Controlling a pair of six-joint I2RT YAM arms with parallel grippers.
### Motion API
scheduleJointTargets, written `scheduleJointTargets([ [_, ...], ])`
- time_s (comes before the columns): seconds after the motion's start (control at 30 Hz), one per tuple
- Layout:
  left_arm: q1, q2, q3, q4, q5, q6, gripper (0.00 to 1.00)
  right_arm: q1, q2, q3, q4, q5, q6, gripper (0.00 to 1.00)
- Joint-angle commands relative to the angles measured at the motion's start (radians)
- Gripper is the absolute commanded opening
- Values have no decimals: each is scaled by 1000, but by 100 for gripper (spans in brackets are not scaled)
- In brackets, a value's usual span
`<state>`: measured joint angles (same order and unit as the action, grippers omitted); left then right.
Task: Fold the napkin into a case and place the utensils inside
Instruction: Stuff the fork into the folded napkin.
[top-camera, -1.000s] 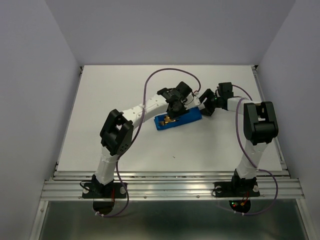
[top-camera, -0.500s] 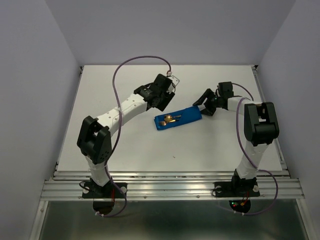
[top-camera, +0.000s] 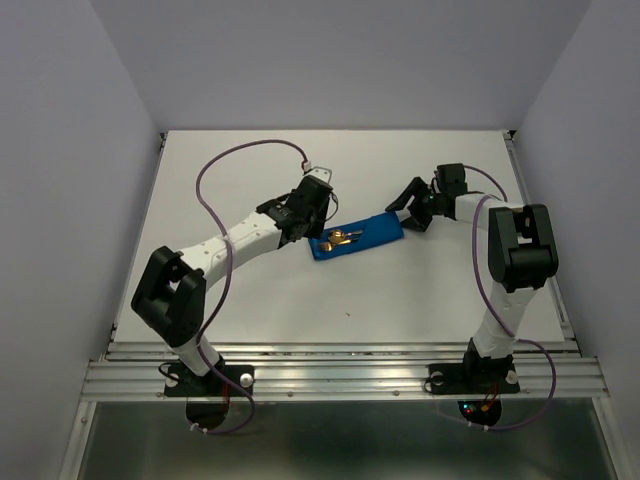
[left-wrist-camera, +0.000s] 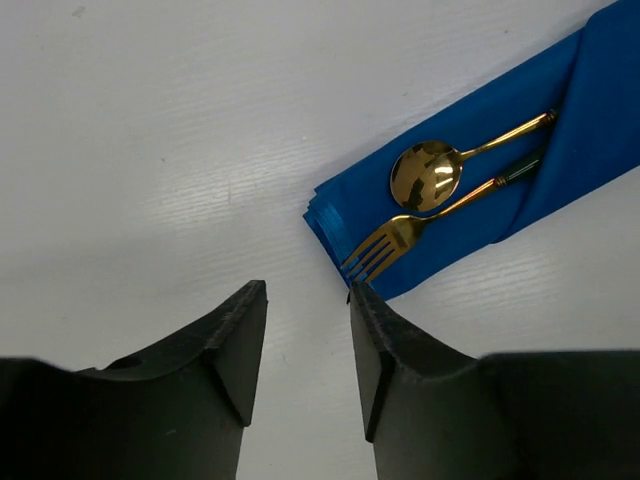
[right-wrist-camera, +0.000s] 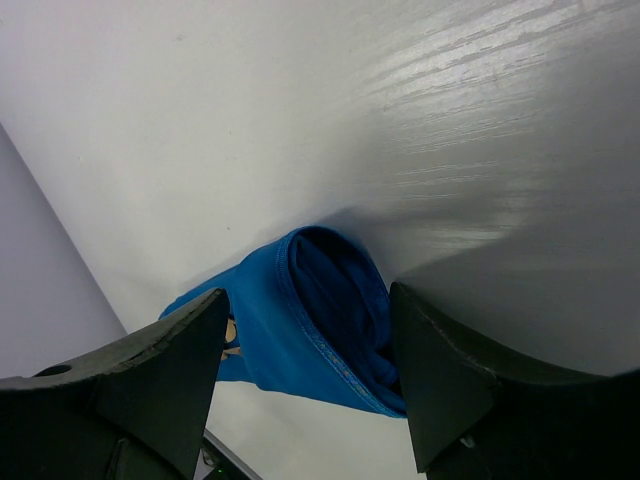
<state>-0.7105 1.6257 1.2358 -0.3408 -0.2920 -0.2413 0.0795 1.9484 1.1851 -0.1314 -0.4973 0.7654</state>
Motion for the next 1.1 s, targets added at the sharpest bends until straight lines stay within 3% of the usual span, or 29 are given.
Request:
scheduleJointTargets([
  [0.0,-29,3,-7,31,-36,-122,44,5,-14,28,-11,16,-18,71],
  [0.33,-56,109,-21,46,-75,-263,41,5,-8,24,-11,5,-18,71],
  [1.07,-58,157,-42,57,-72,-312,46,5,7,19,-5,-14,-18,71],
])
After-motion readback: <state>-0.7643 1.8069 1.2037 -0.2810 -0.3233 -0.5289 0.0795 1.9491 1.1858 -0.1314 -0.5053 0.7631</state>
